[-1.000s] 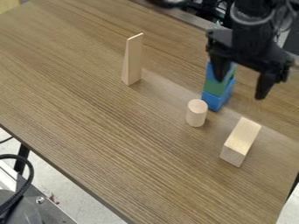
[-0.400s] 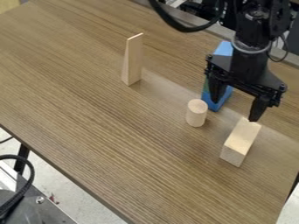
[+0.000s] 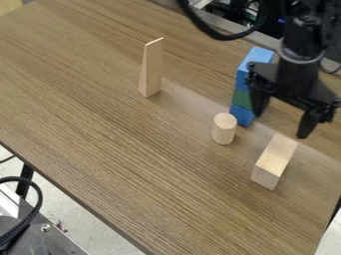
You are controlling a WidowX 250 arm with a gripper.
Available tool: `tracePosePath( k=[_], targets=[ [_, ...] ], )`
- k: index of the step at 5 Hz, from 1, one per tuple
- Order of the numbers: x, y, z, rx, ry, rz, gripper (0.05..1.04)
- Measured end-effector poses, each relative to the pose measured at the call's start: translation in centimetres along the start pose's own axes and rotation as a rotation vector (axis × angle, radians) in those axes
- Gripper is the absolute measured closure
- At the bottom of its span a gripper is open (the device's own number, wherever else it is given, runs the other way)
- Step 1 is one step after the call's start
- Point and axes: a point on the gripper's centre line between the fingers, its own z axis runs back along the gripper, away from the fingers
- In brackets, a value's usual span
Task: Place the block on top of the blue rectangular box
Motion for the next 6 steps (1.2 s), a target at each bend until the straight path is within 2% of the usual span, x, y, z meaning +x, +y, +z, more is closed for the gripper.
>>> tracePosePath(
  k=[2,6],
  targets=[
    [-0.3,-0.7,-1.4,0.027,0.030,0.009,0.086],
    [-0.5,-1.3,-2.3,0.043,0.023,0.053,0.086]
  ],
)
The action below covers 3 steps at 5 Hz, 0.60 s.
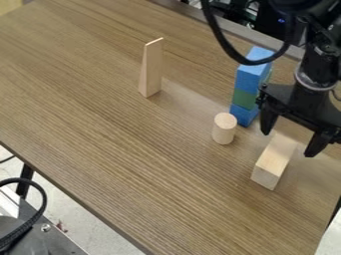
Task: Place the block on top of the blue rectangular box
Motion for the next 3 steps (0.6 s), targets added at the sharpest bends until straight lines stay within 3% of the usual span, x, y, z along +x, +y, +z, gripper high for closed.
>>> tracePosePath(
  k=[3],
  targets=[
    [-0.97,-0.15,-1.14,-0.007,0.035,0.015,0.110]
  ],
)
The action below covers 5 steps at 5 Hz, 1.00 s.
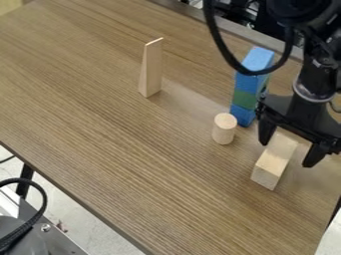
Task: Place the block on top of the blue rectangular box
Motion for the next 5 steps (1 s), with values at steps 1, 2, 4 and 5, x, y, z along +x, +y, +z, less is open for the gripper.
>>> tracePosePath(
  k=[1,2,4,5],
  targets=[
    [-0.7,0.3,-0.6,-0.004,0.004,0.025,0.382],
    [-0.8,0.4,-0.6,0.002,0.015,0.028,0.506],
    [1.1,0.0,1.5,0.003,-0.043,-0.017,0.507],
    [3.0,-0.8,3.6,-0.004,-0.090,-0.063,0.507]
  ],
)
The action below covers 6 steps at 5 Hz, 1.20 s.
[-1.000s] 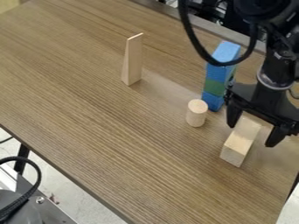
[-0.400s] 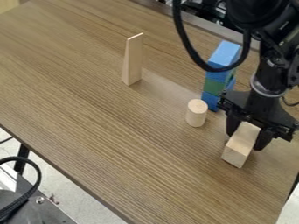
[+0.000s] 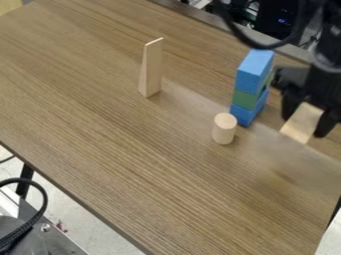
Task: Place the block on top of the blue rectangular box
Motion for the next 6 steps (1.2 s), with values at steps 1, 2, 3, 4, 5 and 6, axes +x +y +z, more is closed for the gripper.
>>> tracePosePath(
  k=[1,2,3,4,5,6],
  targets=[
    [1.7,-0.5,1.6,0.008,-0.026,-0.047,0.507],
    [2.5,-0.5,3.4,0.000,-0.064,-0.054,0.507],
    [2.9,0.2,4.3,0.000,-0.076,-0.042,0.507],
    [3.4,1.2,5.3,-0.017,-0.088,-0.019,0.507],
    [4.1,2.6,6.7,-0.027,-0.097,0.028,0.507],
    [5.3,3.4,7.6,-0.068,-0.111,0.068,0.507]
  ],
)
